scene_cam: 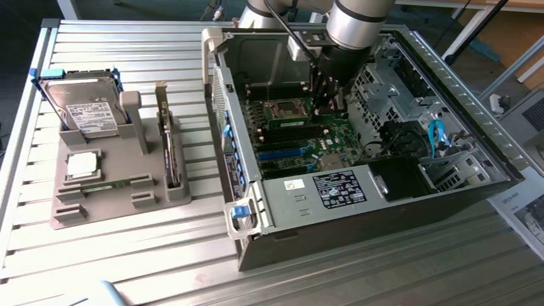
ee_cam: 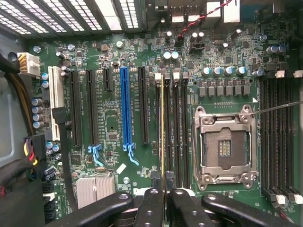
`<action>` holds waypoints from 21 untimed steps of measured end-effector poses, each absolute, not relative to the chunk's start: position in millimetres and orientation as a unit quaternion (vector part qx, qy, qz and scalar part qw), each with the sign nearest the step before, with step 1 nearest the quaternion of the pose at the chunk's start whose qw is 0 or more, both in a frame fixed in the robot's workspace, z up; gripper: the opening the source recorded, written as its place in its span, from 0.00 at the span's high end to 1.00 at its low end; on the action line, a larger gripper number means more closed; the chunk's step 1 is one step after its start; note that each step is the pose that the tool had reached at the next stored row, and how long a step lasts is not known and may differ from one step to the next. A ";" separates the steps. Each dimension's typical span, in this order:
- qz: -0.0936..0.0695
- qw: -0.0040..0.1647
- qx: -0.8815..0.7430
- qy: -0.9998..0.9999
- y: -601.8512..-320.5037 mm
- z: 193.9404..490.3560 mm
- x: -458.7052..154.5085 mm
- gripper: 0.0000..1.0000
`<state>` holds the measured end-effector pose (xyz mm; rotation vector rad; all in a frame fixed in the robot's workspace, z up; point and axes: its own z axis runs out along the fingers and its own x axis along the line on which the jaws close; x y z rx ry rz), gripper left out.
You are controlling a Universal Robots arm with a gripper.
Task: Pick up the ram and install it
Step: 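Insert the ram into the slot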
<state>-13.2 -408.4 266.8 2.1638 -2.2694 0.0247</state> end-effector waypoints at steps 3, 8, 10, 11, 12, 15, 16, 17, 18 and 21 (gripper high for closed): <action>0.008 0.003 0.690 -0.724 -408.3 264.6 -13.3 0.88; 0.008 0.003 0.690 -0.724 -408.3 261.8 -13.4 0.88; 0.008 0.003 0.690 -0.724 -408.3 260.9 -13.4 0.88; 0.008 0.003 0.690 -0.724 -408.3 260.4 -13.4 0.88; 0.008 0.003 0.690 -0.724 -408.3 260.0 -13.4 0.88; 0.008 0.003 0.690 -0.724 -408.3 258.8 -13.4 0.88; 0.008 0.003 0.690 -0.724 -408.3 258.3 -13.4 0.88; 0.008 0.003 0.690 -0.724 -408.3 257.8 -13.4 0.88; 0.008 0.003 0.690 -0.724 -408.3 257.3 -13.4 0.88; 0.008 0.003 0.690 -0.724 -408.4 256.0 -13.4 0.88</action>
